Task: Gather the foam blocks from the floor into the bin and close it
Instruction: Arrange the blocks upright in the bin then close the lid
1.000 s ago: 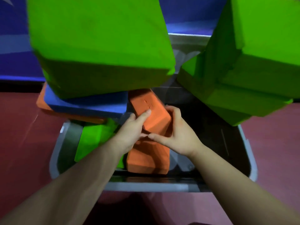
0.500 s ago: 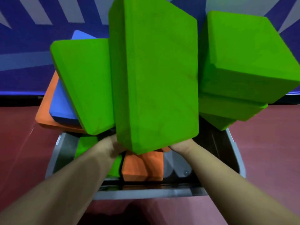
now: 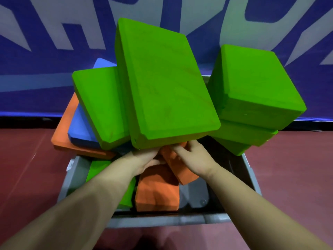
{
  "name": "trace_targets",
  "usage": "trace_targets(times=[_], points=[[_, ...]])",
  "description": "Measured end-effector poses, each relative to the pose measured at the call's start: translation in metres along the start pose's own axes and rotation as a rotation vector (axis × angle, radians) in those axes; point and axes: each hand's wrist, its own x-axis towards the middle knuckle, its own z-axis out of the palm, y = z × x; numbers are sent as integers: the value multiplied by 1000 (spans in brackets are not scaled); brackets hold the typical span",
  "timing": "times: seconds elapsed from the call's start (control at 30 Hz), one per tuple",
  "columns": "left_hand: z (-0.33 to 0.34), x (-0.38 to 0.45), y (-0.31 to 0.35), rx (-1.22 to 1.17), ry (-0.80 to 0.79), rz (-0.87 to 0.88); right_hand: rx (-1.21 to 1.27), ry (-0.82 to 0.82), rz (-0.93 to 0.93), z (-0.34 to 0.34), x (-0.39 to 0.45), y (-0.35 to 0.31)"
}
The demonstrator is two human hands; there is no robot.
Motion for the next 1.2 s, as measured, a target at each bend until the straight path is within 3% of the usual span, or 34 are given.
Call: trace_targets(times=[0.3,0.43,0.53,0.73,0.8,0.93,1.07,1.2], points=[[-22,-11,3,-341,-195,-60,224,5,-114,-3,-5,-21],[-23,-18,10,-292,-235,-8,103,23,-167,-6,-3,-38],[-28,-22,11,-334,-238,17,143,-3,-69,0,-2,-45],[-20,-37,24,-211,-313,56,29,-4,-141,2,12,-60],[-12,-40,33,-185,-268,65,15,71,-90,3,20,-61],[-7,-39,51,-196,-173,44,286,190,127,0,23,-61],[-16,-40,70,-189,-112,9,453,176,116,1,16,-57],[-18,-44,75,-115,-63,-11,431,40,59,0,12,-58]])
